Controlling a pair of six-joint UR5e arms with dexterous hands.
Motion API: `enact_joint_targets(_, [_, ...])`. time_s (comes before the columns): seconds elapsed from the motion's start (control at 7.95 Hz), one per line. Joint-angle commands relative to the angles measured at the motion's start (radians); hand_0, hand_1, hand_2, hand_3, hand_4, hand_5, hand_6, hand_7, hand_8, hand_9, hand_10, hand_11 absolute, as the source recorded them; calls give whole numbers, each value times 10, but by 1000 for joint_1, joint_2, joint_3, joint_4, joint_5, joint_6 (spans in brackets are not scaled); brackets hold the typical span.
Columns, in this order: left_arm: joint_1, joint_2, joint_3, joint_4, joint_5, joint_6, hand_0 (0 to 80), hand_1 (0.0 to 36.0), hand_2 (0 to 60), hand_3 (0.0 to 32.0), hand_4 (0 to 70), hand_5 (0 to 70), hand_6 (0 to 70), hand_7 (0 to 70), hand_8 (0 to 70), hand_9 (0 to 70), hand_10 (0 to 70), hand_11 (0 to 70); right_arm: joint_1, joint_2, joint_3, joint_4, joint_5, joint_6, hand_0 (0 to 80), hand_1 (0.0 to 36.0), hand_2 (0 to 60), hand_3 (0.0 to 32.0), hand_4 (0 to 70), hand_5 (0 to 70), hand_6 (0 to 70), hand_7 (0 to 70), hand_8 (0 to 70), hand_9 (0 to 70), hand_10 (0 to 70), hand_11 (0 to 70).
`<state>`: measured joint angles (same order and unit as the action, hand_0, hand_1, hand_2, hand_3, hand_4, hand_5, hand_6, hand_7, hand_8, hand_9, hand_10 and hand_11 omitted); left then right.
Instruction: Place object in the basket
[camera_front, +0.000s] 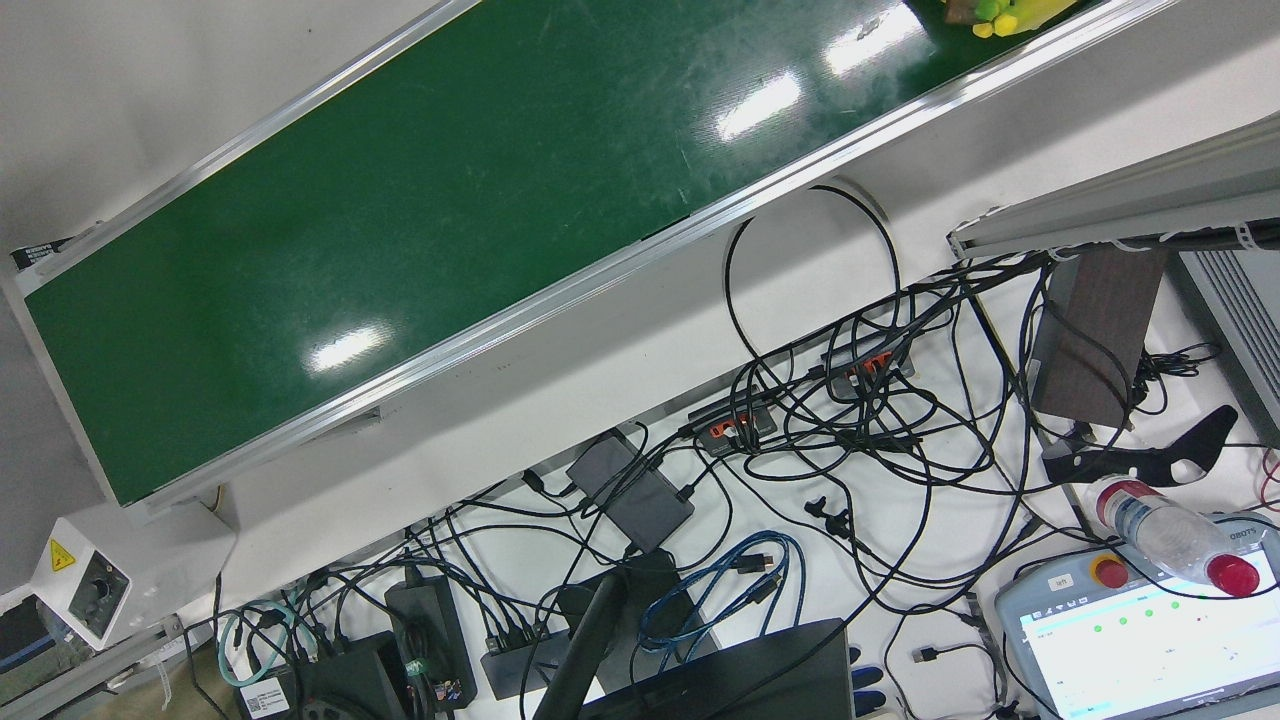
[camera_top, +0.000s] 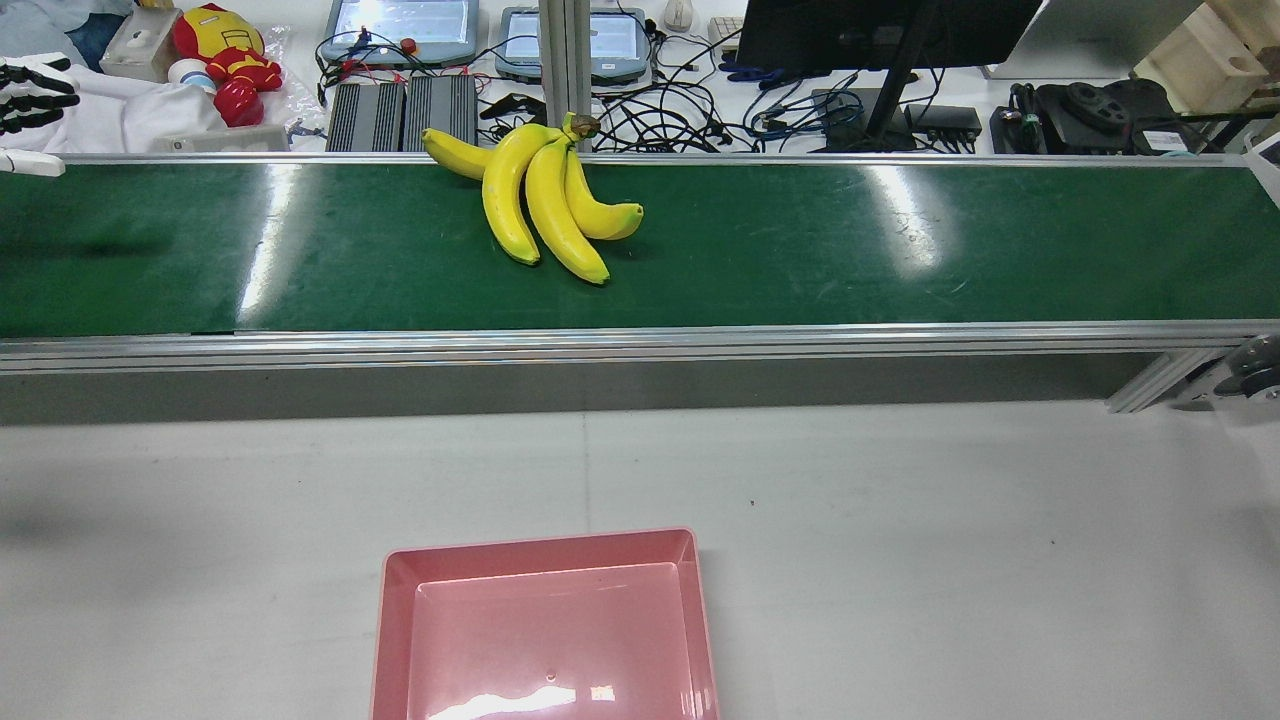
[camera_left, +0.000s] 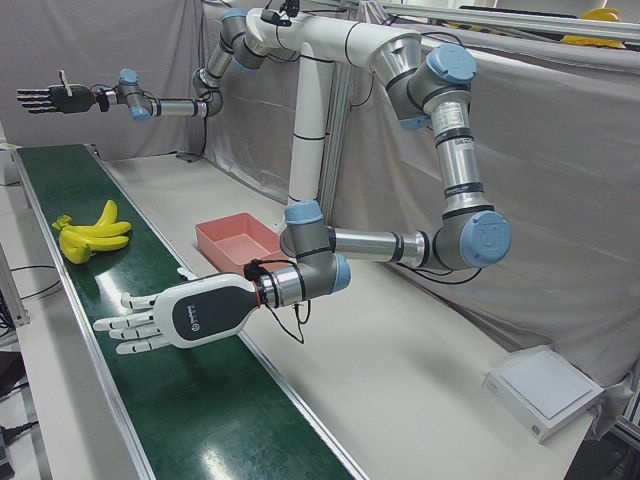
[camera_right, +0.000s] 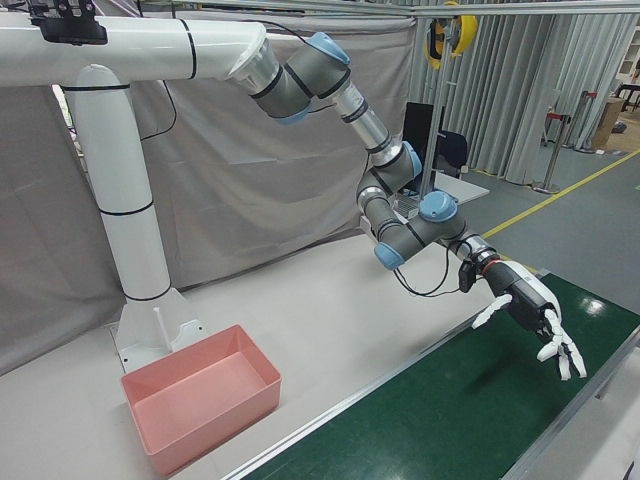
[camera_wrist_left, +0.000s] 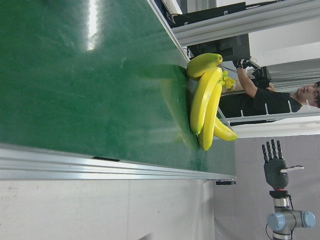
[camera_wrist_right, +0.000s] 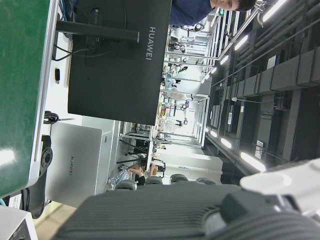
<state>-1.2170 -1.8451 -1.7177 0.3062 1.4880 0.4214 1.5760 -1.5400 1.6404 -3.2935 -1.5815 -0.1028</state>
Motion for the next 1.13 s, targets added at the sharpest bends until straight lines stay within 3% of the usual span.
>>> enact_joint_targets(0.0, [-1,-19,1,17,0,11,620,209,62,0,284,329,79,149,165,184,87,148,-1,0,1,0,0,0,0,0,0,0,0,0,0,0,0,0,0,0])
enact_joint_targets(0.38, [1,-22,1,19,0,11,616,208,74,0,292,336,84,152,172,189,89,149,1,0,1,0,0,0,0,0,0,0,0,0,0,0,0,0,0,0])
enact_joint_targets(0.63, [1,-39,1,33,0,54,617,211,83,0,296,333,85,154,170,193,91,153,-1,0,-1,0,0,0,0,0,0,0,0,0,0,0,0,0,0,0])
enact_joint_targets(1.01, [1,-94,-2,105,0,94,603,197,52,0,252,318,68,140,167,181,78,134,-1,0,-1,0,0,0,0,0,0,0,0,0,0,0,0,0,0,0])
